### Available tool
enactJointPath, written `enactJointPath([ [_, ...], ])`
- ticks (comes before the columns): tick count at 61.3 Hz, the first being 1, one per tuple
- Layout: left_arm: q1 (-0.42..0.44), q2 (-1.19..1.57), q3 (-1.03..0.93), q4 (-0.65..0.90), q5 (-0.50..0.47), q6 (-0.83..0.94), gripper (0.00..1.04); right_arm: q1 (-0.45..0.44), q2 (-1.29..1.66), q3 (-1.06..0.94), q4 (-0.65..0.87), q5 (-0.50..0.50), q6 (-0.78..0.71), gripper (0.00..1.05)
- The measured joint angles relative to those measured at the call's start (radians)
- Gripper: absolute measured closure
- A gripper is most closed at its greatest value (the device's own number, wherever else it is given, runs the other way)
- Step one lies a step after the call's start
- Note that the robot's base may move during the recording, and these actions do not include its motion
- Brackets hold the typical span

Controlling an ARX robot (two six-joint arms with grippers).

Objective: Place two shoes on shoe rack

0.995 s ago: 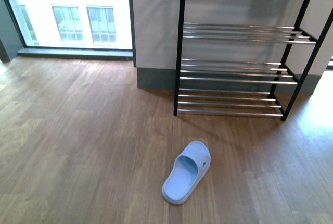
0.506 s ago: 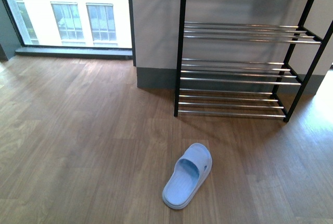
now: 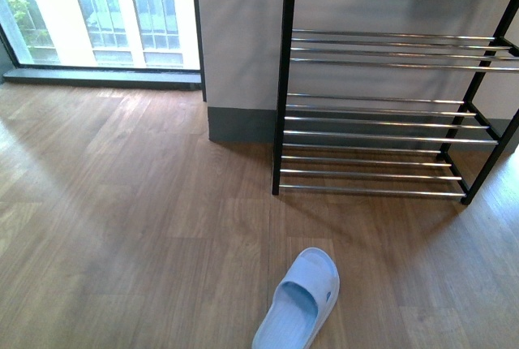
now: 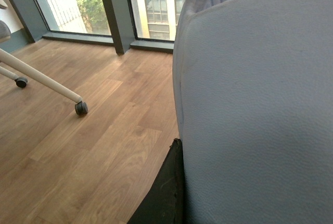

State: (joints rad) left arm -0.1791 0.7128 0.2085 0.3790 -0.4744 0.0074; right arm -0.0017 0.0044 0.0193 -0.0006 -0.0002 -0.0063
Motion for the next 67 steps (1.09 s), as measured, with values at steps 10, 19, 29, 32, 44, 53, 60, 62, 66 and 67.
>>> enactJointPath([
  [10,0.000,0.000,0.000,0.000,0.000,0.000,1.03,0.000,0.000,0.000,0.000,0.000,0.000,0.09],
  [19,0.000,0.000,0.000,0.000,0.000,0.000,1.03,0.000,0.000,0.000,0.000,0.000,0.000,0.09],
  [29,0.000,0.000,0.000,0.000,0.003,0.001,1.03,0.000,0.000,0.000,0.000,0.003,0.000,0.09],
  [32,0.000,0.000,0.000,0.000,0.003,0.000,1.03,0.000,0.000,0.000,0.000,0.003,0.000,0.09],
  [44,0.001,0.000,0.000,0.000,-0.005,0.001,1.03,0.000,0.000,0.000,0.000,-0.001,0.000,0.09],
  [53,0.003,-0.001,0.000,0.000,-0.004,0.001,1.03,0.000,0.000,0.000,0.000,-0.003,0.000,0.09],
  [60,0.003,-0.002,-0.001,-0.001,-0.004,0.001,1.03,0.000,0.000,0.000,0.000,-0.003,0.000,0.09],
  [62,0.003,-0.002,-0.001,-0.001,-0.003,0.001,1.03,0.000,-0.001,0.000,0.000,-0.003,0.000,0.09],
  [66,0.003,-0.002,-0.001,-0.001,-0.001,0.001,1.03,0.000,0.000,0.000,0.000,-0.003,0.000,0.09],
  [67,0.003,-0.002,-0.001,-0.001,-0.001,0.001,1.03,0.000,0.000,0.000,0.000,-0.003,0.000,0.09],
])
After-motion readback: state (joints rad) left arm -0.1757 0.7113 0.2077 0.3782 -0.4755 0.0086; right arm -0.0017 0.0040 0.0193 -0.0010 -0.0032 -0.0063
